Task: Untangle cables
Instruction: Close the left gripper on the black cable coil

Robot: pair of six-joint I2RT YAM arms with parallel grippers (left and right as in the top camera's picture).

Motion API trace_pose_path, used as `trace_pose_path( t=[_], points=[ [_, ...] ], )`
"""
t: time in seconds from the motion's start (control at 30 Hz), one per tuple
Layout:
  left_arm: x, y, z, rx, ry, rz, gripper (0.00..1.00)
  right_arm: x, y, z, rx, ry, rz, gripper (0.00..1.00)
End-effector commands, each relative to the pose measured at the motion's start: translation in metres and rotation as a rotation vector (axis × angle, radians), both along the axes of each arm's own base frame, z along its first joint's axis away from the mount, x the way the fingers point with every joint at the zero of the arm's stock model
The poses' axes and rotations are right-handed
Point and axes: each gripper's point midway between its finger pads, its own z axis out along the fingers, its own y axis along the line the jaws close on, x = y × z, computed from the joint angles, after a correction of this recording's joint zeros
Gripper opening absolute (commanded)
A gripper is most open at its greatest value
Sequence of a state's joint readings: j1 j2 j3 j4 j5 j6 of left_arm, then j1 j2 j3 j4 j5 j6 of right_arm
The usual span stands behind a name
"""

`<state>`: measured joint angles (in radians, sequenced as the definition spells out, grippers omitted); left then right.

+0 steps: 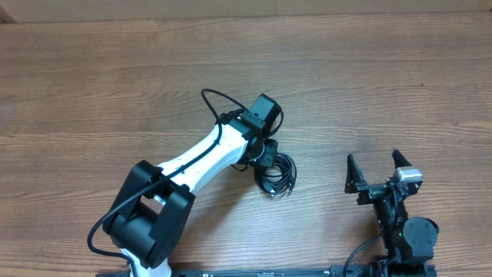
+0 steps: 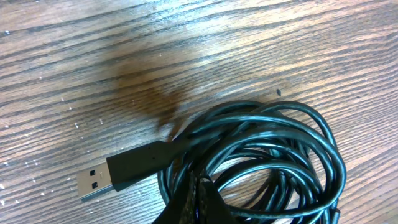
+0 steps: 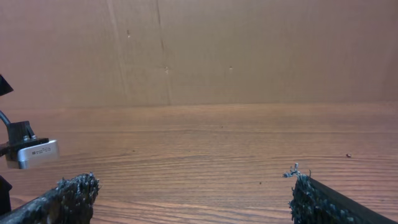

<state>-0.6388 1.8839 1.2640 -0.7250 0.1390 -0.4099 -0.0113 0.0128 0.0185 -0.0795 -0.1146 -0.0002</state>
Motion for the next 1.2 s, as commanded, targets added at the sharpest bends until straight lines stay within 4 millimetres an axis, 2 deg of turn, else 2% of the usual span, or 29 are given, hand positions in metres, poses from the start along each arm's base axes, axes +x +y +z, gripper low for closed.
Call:
trace_pose_path(
  t=[0.0,0.13,0.17,0.23,0.27,0.43,0.7,0.8,0.9,1.1,1.17],
  points=[
    [0.005,0.011,-0.006,0.039,-0.009,-0.004,0.04,0.0,-0.001,-0.002,0.007,-0.003,-0.005,1.0],
    [0.005,0.016,-0.006,0.047,0.005,0.006,0.04,0.0,-0.001,-0.002,0.007,-0.003,-0.005,1.0],
    [0.004,0.017,-0.006,0.05,0.01,0.007,0.07,0.0,-0.001,-0.002,0.007,-0.003,-0.005,1.0],
    [0.001,0.016,-0.006,0.041,0.026,0.004,0.43,0.0,-0.001,-0.002,0.007,-0.003,-0.005,1.0],
    [-0.001,0.014,-0.006,0.028,0.036,0.0,0.5,0.0,-0.001,-0.002,0.007,-0.003,-0.005,1.0],
    [-0.013,-0.002,-0.002,-0.063,0.093,-0.041,0.45,0.0,-0.001,-0.002,0.007,-0.003,-0.005,1.0],
    [-0.023,-0.009,0.001,-0.111,0.134,-0.093,0.38,0.0,-0.001,-0.002,0.007,-0.003,-0.005,1.0],
    [-0.017,-0.003,-0.002,-0.073,0.106,-0.075,0.34,0.0,-0.001,-0.002,0.007,-0.003,-0.005,1.0],
    [-0.007,0.005,-0.008,-0.027,0.053,-0.049,0.36,0.0,-0.001,-0.002,0.007,-0.003,-0.005,1.0],
    [-0.013,-0.001,-0.02,-0.083,0.059,-0.06,0.26,0.0,-0.001,-0.002,0.007,-0.003,-0.005,1.0],
    [-0.014,-0.002,-0.02,-0.09,0.064,-0.062,0.18,0.0,-0.001,-0.002,0.007,-0.003,-0.005,1.0]
  ],
)
